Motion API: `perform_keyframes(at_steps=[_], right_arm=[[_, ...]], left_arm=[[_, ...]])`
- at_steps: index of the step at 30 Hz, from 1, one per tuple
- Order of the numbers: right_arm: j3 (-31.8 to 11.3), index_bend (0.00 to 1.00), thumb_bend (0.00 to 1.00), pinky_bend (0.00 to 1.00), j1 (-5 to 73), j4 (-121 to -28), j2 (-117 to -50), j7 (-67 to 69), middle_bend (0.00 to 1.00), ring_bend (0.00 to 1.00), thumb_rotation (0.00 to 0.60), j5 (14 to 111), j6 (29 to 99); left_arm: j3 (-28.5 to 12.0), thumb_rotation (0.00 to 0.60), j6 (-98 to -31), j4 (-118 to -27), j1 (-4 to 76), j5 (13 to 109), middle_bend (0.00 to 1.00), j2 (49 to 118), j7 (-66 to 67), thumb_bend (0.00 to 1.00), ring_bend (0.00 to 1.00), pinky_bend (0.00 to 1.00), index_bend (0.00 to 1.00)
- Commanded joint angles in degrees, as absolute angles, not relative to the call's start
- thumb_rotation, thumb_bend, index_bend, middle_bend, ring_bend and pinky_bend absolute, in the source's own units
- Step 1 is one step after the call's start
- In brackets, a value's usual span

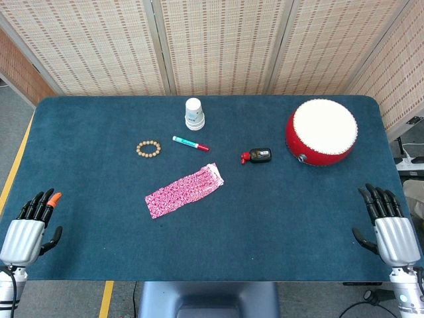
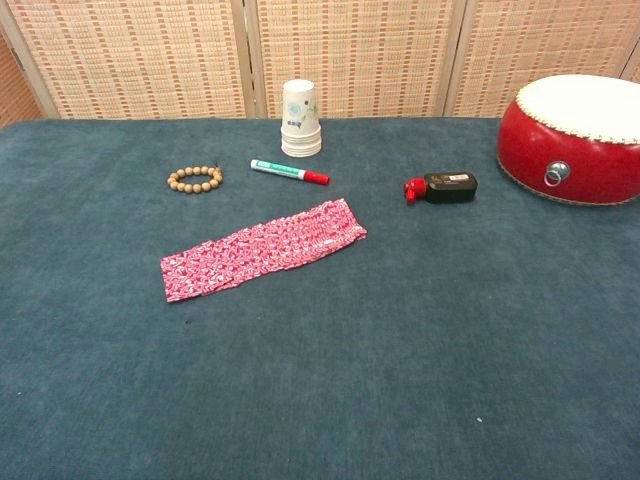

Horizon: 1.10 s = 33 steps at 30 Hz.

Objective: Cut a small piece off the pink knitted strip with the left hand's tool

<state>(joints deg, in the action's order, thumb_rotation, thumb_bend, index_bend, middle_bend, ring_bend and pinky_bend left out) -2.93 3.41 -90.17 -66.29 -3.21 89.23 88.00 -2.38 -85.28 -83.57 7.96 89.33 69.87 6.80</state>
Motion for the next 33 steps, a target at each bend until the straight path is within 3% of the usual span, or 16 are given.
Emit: perform_keyframes(at_steps=[1, 6, 9, 13, 16, 19, 23, 26, 33], right_arm=[[-2.7, 0.00, 0.21, 0.05, 3.5, -90.6, -65.9, -3.2, 0.00, 0.00, 0.600, 89.1, 87.5], [-2.3, 0.00, 0.21, 0.05, 3.3, -90.8, -65.7, -3.3, 0.00, 0.00, 0.600, 89.9, 87.9], [-2.1, 0.00, 0.21, 0.05, 3.2, -90.6, -65.9, -3.1, 0.00, 0.00, 0.600, 90.9, 88.6], [-2.7, 0.00, 0.22, 0.05, 3.0, -89.8, -66.5, -3.7, 0.00, 0.00, 0.600, 91.7, 90.3], [-3.7, 0.00, 0.32, 0.05, 2.7, -88.7, -67.4, -5.0, 0.00, 0.00, 0.600, 91.5, 92.1], [-4.2, 0.00, 0.49, 0.05, 2.4, -88.5, -67.8, -5.8, 0.00, 0.00, 0.600, 91.3, 93.1], [-3.9, 0.00, 0.75, 0.05, 2.1, -88.6, -67.6, -6.1, 0.00, 0.00, 0.600, 92.4, 94.0], [-4.3, 0.00, 0.87, 0.05, 2.1, -87.9, -67.9, -6.0, 0.00, 0.00, 0.600, 93.1, 95.1], [-4.4, 0.00, 0.89, 0.05, 2.4, -87.6, -68.1, -1.5, 0.00, 0.00, 0.600, 92.8, 94.6]], left_arm=[[-2.3, 0.600, -85.4, -83.6, 8.0, 89.4, 0.00, 69.8, 7.2, 0.42, 0.06, 0.17, 0.00], [-2.2, 0.600, -84.9, -83.6, 8.2, 89.3, 0.01, 69.9, 7.9, 0.42, 0.09, 0.17, 0.00], [-2.1, 0.600, -84.1, -83.7, 8.4, 88.8, 0.09, 70.0, 8.3, 0.41, 0.18, 0.18, 0.00], [-1.8, 0.600, -81.8, -83.1, 9.3, 88.2, 0.37, 70.7, 9.5, 0.49, 0.45, 0.32, 0.00], [-1.3, 0.600, -78.3, -83.7, 10.8, 87.7, 0.58, 71.0, 10.1, 0.62, 0.62, 0.42, 0.00], [-1.1, 0.600, -74.4, -83.7, 13.1, 87.8, 0.69, 71.5, 11.8, 0.74, 0.70, 0.46, 0.00], [-1.7, 0.600, -68.7, -84.6, 17.1, 87.4, 0.73, 71.8, 14.8, 0.84, 0.73, 0.48, 0.00], [-2.2, 0.600, -64.1, -85.1, 20.2, 86.6, 0.74, 72.6, 17.3, 0.84, 0.73, 0.48, 0.00], [-2.3, 0.600, -57.7, -84.9, 24.5, 84.4, 0.74, 76.5, 20.6, 0.84, 0.73, 0.48, 0.00]])
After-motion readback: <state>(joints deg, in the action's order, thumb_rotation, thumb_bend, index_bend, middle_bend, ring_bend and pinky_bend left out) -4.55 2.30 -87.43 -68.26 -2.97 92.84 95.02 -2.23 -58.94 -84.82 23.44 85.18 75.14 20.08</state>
